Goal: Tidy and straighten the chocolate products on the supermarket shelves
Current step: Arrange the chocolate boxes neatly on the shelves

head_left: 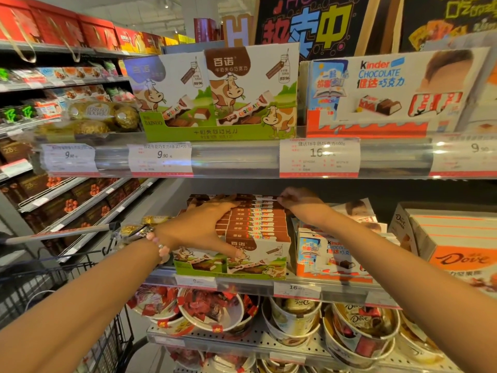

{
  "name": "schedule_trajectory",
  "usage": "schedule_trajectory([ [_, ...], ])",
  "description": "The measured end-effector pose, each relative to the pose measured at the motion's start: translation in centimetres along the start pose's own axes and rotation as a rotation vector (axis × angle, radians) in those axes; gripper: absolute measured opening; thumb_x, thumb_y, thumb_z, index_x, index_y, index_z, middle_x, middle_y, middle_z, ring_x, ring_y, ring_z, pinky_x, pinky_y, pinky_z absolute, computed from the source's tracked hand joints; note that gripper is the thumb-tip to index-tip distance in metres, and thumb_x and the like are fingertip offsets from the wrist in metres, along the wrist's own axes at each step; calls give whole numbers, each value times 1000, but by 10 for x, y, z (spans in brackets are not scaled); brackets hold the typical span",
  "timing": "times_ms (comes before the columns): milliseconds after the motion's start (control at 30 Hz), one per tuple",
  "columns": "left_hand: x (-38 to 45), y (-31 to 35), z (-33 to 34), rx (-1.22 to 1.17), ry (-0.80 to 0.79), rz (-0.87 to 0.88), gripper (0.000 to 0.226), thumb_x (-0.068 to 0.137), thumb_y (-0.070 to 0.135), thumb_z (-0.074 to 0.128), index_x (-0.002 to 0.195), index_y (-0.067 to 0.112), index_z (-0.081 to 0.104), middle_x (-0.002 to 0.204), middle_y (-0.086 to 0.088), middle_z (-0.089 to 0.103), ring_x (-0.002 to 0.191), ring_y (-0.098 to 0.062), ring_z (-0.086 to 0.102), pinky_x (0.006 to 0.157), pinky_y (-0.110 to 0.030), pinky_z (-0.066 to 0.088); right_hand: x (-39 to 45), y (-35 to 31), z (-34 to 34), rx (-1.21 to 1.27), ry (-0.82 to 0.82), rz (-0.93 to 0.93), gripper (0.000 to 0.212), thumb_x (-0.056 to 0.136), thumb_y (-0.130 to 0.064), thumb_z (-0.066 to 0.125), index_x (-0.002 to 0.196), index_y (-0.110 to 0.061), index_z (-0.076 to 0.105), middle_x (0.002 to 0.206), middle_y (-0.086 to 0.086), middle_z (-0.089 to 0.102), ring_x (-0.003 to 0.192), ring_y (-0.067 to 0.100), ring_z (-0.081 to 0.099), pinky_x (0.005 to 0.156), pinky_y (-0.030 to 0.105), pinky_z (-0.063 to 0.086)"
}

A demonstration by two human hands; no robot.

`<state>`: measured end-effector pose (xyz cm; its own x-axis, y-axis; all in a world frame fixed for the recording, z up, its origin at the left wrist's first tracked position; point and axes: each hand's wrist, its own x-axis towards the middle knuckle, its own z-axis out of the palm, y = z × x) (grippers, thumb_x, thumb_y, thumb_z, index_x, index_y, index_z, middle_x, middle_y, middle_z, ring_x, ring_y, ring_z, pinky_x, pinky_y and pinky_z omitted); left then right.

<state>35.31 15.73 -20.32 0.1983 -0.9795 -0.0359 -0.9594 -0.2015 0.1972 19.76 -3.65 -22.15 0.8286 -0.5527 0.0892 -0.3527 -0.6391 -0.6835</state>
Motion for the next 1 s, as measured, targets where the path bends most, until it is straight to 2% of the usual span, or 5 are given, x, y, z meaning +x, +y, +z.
schedule_trajectory([
  [233,-3,-1,-7,101,15,-7,127,47,82,66,148,29,10,153,3,26,136,-19,26,106,-27,18,-3,-4,0,41,-36,54,21,99,-32,41,112,-20,52,107,1,60,104,19,58,78,25,45],
  [400,-9,-13,-15,124,-108,-136,131,46,81,66,148,23,9,155,-1,19,139,-23,20,113,-41,18,-19,-5,-11,73,-306,-43,101,70,-70,53,149,-31,4,154,-3,24,137,19,32,108,34,30],
  [533,-10,-10,-15,110,-97,-127,136,35,95,50,146,24,16,148,1,32,132,-20,32,110,-46,27,-16,-9,-12,-37,-526,-86,130,61,-60,74,146,-30,-21,159,-4,4,143,15,18,116,34,21],
  [700,-12,-10,-9,167,-64,-81,131,28,102,34,137,29,29,128,7,41,119,-16,40,102,-46,35,-12,-10,-11,-91,-645,-100,136,65,-41,82,142,-28,-29,154,-6,20,137,12,29,108,26,30],
  [1000,-2,-7,-4,90,-3,-90,78,46,85,59,101,31,44,95,14,45,93,-11,47,81,-38,43,-19,-9,-6,-6,-480,-96,121,67,-35,81,149,-31,-9,146,-6,33,128,12,40,107,31,37],
])
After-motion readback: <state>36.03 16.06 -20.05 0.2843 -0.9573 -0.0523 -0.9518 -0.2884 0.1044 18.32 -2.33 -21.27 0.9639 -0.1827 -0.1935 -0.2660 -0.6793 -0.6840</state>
